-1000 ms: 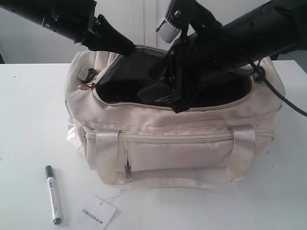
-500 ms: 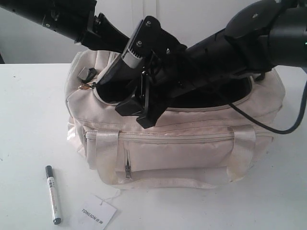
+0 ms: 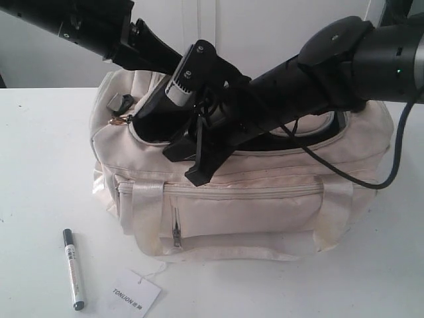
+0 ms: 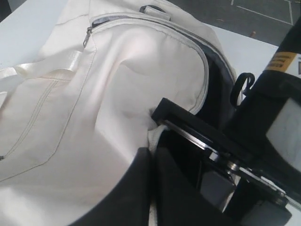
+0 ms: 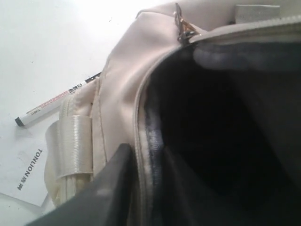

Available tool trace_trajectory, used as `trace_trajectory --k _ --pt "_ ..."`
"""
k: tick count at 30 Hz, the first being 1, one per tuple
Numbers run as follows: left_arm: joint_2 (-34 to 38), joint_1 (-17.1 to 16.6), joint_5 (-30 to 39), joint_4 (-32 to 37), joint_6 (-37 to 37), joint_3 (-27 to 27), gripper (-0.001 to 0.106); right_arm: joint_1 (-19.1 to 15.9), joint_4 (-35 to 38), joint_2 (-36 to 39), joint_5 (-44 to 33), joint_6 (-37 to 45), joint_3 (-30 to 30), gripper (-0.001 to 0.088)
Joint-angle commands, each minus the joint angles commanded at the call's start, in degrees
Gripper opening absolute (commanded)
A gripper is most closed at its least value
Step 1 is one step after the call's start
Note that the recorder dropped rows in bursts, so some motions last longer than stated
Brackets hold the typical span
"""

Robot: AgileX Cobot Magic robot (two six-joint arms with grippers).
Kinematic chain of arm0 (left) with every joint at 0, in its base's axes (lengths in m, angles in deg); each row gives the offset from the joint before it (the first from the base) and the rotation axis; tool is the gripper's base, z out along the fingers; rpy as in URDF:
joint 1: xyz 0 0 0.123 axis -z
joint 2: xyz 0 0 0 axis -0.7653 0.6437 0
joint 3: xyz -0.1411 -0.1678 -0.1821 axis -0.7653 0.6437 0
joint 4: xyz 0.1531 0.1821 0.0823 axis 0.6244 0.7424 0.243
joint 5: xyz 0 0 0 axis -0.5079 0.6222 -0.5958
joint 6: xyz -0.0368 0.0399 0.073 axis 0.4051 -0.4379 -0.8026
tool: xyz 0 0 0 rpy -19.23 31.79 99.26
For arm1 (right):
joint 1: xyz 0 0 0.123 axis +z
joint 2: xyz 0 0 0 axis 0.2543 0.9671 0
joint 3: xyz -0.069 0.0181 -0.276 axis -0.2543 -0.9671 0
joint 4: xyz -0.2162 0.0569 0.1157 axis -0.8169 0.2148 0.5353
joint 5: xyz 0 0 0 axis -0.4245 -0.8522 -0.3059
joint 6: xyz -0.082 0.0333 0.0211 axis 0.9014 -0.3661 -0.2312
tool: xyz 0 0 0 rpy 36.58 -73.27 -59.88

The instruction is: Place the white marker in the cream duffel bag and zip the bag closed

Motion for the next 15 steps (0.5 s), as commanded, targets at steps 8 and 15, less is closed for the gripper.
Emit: trace_trajectory --k 8,15 --pt "0.00 0.13 -5.28 0.18 0.00 0.00 0.000 0.00 0.00 -1.79 -0.57 0.00 0.00 0.0000" --pt "0.00 0.13 -11.31 0.18 0.00 0.00 0.000 0.00 -0.10 -3.46 -2.85 0.00 0.00 0.0000"
